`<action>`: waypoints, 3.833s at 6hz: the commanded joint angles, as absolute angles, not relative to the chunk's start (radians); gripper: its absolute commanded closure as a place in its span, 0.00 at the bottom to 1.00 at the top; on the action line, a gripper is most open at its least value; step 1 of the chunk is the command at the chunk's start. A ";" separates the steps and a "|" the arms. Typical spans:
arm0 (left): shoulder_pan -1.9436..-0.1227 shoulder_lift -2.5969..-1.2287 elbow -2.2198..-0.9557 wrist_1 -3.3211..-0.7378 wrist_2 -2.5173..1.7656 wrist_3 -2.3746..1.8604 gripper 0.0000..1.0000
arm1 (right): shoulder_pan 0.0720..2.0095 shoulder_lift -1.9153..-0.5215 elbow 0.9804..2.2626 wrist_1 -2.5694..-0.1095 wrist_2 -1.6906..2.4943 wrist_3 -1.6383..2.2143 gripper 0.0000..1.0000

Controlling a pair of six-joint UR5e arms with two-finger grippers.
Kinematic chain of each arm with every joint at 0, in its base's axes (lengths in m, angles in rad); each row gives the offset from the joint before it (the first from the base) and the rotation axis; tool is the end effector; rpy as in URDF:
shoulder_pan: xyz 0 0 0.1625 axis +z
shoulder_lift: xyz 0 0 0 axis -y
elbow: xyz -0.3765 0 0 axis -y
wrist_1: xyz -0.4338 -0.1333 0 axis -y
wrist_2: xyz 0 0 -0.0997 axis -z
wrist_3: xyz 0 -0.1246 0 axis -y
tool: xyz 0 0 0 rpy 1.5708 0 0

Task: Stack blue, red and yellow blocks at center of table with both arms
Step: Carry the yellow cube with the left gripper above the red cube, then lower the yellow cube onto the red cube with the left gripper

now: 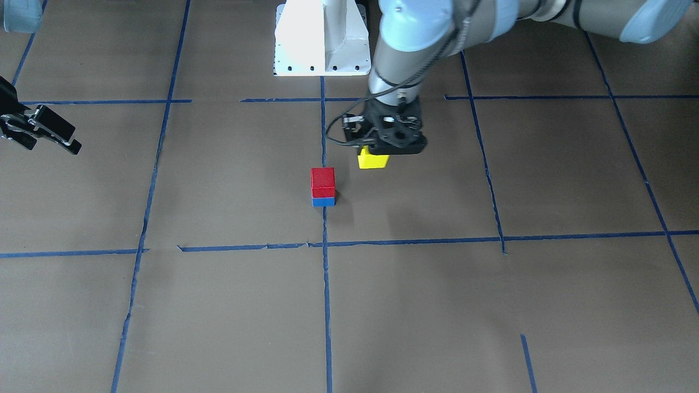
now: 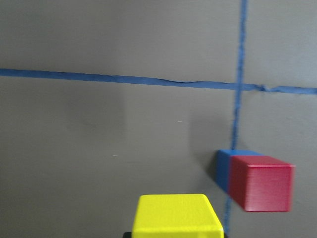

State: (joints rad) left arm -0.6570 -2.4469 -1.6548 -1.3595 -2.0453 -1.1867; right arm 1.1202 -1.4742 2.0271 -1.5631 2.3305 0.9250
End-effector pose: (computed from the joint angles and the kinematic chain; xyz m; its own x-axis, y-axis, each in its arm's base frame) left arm 0.4969 -0.4797 0.0614 0.6490 -0.0797 -0.7566 0.0580 0.9968 -0.0552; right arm -0.1915 -0.5049 0.3329 0.5914 0.2205 0.7757 -0.1719 0.9743 -0.1458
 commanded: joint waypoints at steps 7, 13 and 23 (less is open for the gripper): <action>-0.612 -2.605 -1.399 -1.410 -2.008 -1.161 1.00 | 1.120 -1.476 2.028 -1.563 2.330 0.927 0.00; -0.600 -2.595 -1.399 -1.427 -2.008 -1.164 0.96 | 1.120 -1.477 2.028 -1.563 2.330 0.927 0.00; -0.598 -2.580 -1.411 -1.439 -2.002 -1.166 0.87 | 1.118 -1.476 2.025 -1.563 2.330 0.928 0.00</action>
State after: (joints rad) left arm -0.5991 -2.5795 -1.4089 -1.4384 -2.0019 -1.1647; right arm 1.1183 -1.4757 2.0245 -1.5631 2.3301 0.9270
